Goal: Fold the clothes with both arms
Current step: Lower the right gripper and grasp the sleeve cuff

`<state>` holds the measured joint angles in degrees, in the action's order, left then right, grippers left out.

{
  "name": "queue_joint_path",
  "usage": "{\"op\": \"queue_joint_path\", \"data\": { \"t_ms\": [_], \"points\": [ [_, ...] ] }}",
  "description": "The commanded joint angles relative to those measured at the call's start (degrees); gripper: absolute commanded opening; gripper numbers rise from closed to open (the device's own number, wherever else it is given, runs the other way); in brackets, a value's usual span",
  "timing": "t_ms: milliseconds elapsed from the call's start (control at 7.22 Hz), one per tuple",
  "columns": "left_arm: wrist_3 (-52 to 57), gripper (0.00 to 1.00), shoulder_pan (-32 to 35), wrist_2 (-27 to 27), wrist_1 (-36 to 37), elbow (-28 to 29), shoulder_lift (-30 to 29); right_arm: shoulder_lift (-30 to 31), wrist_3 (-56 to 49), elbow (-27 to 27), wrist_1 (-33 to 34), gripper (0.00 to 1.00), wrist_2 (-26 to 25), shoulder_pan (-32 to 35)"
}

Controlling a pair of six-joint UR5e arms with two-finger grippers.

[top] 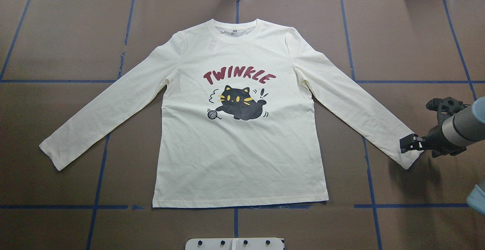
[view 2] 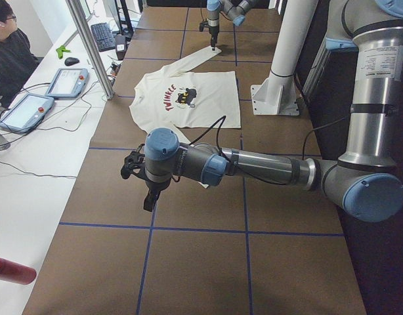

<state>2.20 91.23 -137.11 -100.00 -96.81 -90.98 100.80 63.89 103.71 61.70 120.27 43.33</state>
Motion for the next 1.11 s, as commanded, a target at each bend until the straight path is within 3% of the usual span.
{"op": "queue_joint_path", "data": {
  "t_ms": [0, 416, 970],
  "points": [
    [0.0, 1.0, 0.0, 0.0, -0.02, 0.04, -0.07, 0.72, 0.27, -0.35, -1.67, 1.0, 0.4, -0.17],
    [0.0, 1.0, 0.0, 0.0, -0.02, -0.04, -0.07, -0.07, 0.18, -2.71, -1.75, 1.0, 0.14, -0.79],
    [0.0, 1.0, 0.0, 0.0, -0.29, 0.13, -0.42, 0.01, 0.35, -1.06, -1.76, 0.98, 0.66, -0.53]
  ]
}}
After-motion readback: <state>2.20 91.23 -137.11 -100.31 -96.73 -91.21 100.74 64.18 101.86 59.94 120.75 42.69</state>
